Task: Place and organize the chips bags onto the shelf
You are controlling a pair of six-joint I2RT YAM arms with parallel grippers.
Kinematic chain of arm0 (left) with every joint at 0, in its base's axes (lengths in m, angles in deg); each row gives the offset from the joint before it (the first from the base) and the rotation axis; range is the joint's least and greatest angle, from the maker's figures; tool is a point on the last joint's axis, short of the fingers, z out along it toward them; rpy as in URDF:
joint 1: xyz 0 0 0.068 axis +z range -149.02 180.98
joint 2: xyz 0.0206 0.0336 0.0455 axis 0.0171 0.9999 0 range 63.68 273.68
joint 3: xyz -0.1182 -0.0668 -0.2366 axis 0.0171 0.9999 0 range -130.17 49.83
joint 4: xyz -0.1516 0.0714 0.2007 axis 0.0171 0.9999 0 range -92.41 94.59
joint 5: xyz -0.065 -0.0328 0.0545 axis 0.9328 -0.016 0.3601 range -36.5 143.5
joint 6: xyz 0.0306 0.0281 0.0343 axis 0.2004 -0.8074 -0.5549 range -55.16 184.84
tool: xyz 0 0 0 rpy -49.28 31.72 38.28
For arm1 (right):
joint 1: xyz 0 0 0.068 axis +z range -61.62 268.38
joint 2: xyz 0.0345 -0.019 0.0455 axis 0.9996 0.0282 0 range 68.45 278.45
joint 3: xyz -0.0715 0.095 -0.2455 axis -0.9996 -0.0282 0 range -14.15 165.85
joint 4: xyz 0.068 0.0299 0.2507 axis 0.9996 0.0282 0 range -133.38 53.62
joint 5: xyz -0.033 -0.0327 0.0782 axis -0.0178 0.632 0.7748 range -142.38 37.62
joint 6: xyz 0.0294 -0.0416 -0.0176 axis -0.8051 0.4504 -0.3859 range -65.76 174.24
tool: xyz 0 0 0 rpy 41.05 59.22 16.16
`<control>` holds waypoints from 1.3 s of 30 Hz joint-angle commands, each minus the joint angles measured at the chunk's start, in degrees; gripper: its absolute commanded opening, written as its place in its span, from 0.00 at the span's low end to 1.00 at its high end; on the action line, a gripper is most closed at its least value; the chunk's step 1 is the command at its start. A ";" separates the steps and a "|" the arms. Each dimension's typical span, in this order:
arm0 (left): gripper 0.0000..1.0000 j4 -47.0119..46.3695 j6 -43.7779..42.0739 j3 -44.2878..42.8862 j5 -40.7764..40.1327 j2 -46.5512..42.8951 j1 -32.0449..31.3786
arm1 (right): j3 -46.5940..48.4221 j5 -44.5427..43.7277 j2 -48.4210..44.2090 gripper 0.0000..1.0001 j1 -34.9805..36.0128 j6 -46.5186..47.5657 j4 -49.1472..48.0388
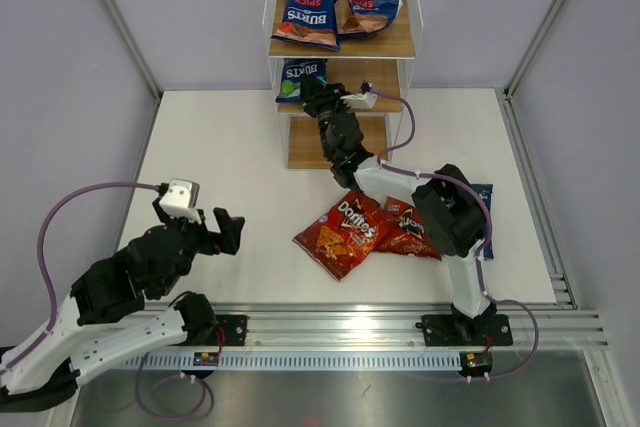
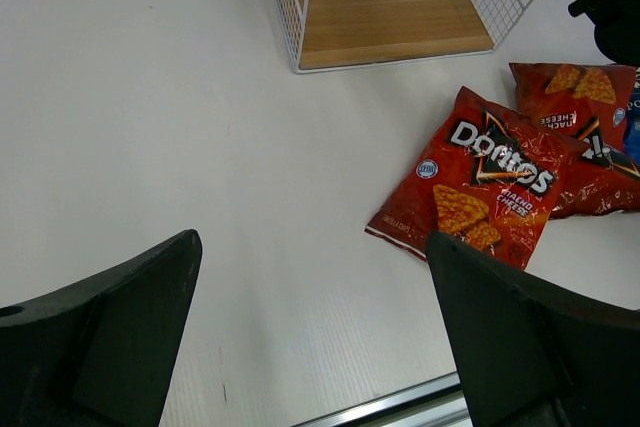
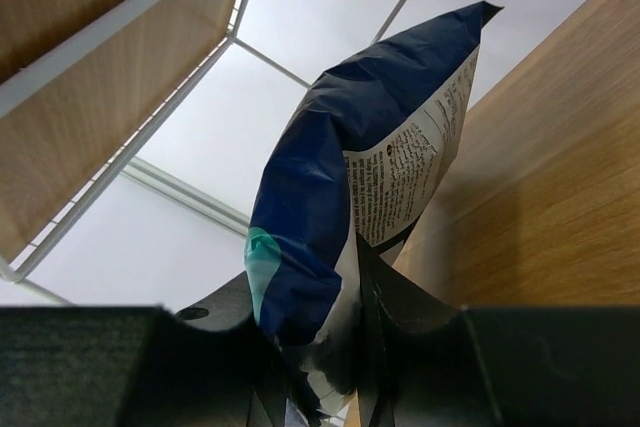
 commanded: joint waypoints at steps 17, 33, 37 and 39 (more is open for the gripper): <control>0.99 -3.43 -2.21 0.46 3.04 -0.10 0.18 | 9.13 -1.50 2.22 0.38 -1.72 4.89 6.42; 0.99 -3.17 -2.12 0.37 2.42 0.34 0.10 | 4.65 -1.15 -2.52 0.63 -0.84 7.00 9.30; 0.99 -3.00 -1.77 0.29 1.99 0.43 0.10 | 4.74 -2.20 -3.84 0.67 -0.32 5.43 15.72; 0.99 -2.91 -1.68 0.20 1.72 0.43 0.10 | 5.35 -3.34 -4.46 0.73 0.04 2.80 21.67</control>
